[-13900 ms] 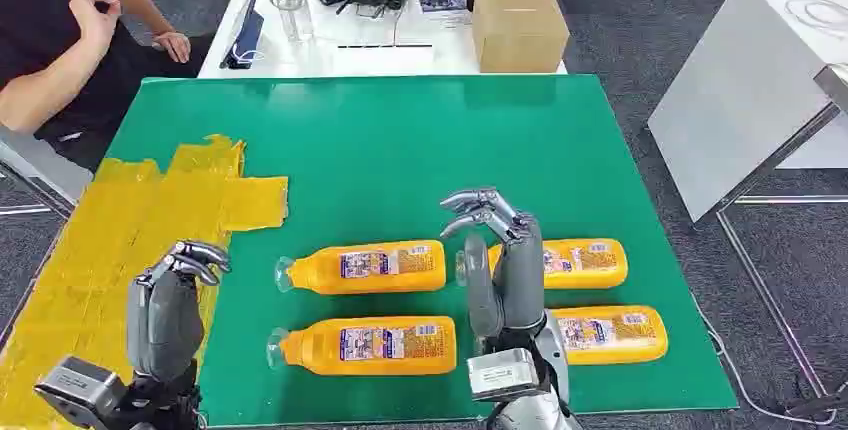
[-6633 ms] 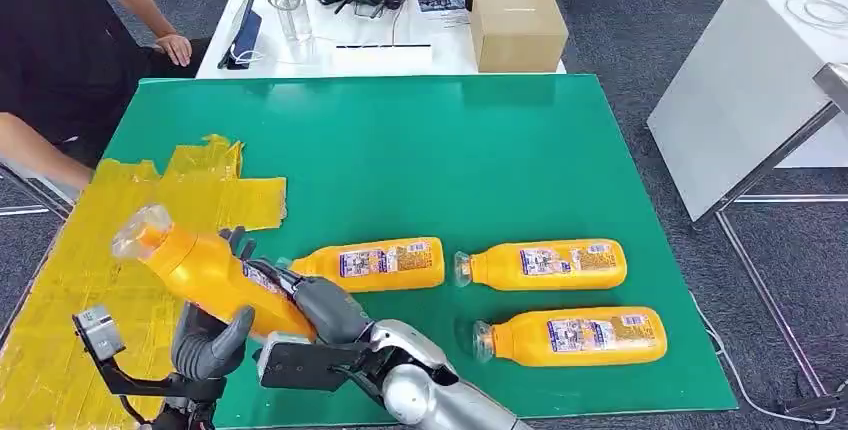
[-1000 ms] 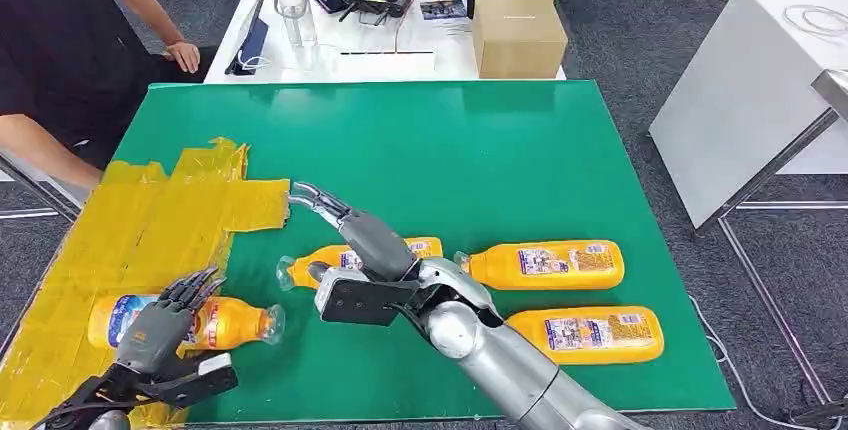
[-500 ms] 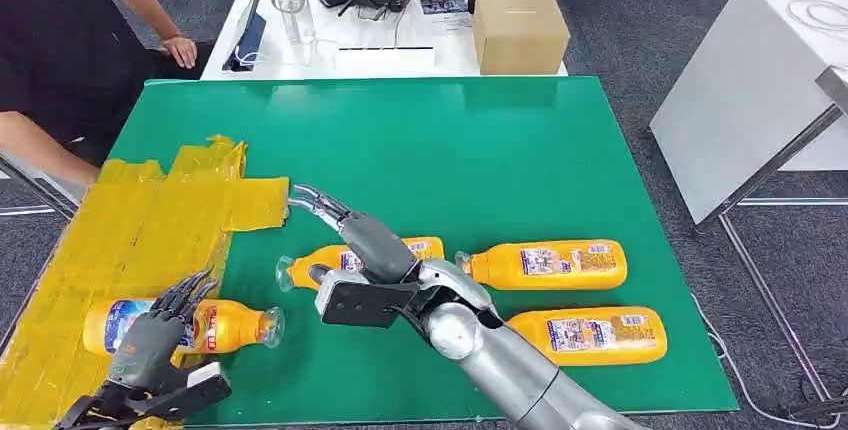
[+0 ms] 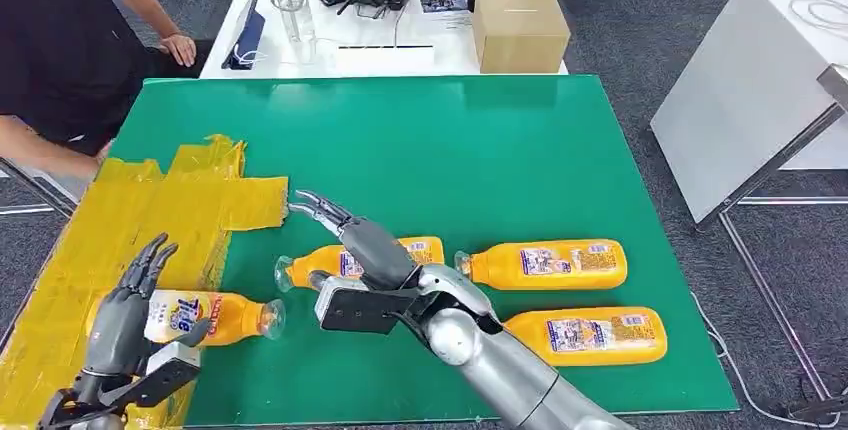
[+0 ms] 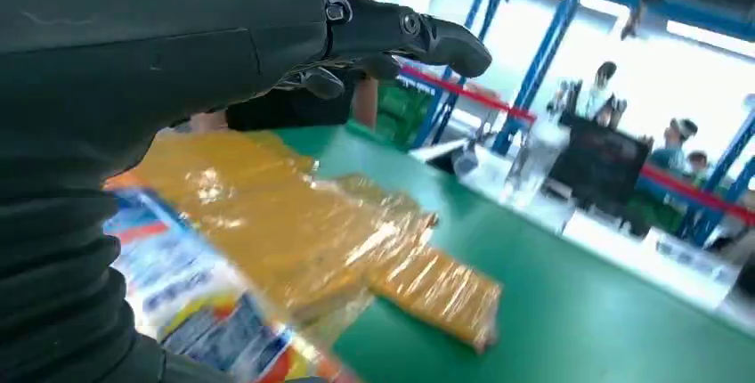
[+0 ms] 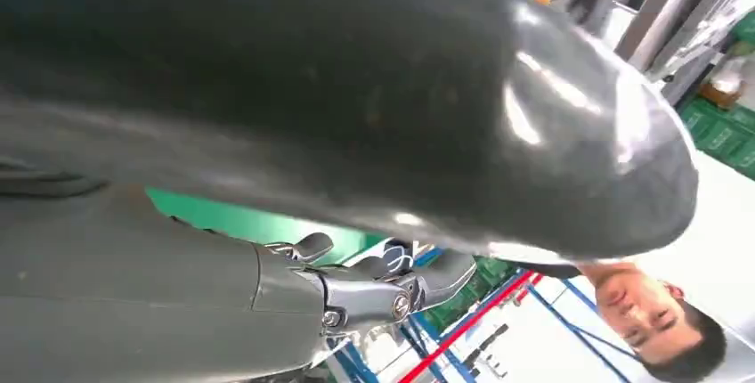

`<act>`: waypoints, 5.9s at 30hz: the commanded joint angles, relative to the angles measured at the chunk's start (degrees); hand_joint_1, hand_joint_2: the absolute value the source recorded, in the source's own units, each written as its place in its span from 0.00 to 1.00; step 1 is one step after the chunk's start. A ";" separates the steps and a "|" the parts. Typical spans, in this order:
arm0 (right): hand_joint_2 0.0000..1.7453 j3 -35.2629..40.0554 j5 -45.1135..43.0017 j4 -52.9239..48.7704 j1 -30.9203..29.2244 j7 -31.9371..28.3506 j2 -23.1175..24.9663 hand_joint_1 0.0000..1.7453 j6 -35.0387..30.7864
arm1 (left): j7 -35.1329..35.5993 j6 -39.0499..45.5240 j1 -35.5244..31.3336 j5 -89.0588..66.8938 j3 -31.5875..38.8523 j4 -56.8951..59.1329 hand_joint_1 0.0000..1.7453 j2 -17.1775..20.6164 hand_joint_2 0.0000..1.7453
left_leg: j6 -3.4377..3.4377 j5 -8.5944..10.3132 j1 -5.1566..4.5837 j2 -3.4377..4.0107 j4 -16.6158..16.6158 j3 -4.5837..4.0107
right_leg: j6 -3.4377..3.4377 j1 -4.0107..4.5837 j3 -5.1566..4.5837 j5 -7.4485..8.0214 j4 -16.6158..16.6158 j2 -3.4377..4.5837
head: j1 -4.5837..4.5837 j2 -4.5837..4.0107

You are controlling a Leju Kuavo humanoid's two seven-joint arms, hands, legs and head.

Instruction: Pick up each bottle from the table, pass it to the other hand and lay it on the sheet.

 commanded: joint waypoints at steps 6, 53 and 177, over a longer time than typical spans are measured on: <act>0.00 -0.19 3.92 5.15 -0.79 1.68 0.25 0.00 -1.85 | -1.00 -20.63 -6.22 29.44 9.43 -7.72 0.00 -10.58 1.00 | 0.02 -0.01 0.03 -0.08 0.01 0.01 | 0.00 0.03 0.05 -0.02 -0.04 -0.08 | 0.00 0.00; 1.00 12.31 18.45 33.01 -16.56 16.00 2.56 0.00 2.32 | 7.43 -36.37 -6.02 47.10 6.01 -6.74 0.00 -14.12 1.00 | 0.02 -0.02 -0.02 -0.01 0.00 0.04 | 0.03 -0.01 0.07 0.01 -0.04 0.00 | 0.00 0.00; 1.00 8.86 9.86 21.09 -1.57 8.01 12.28 1.00 -7.00 | 20.73 -37.62 -2.63 66.30 -8.84 -7.58 0.00 -14.75 1.00 | 0.01 -0.05 -0.01 0.03 0.00 -0.08 | 0.03 0.00 -0.05 -0.01 -0.04 0.03 | 0.04 0.00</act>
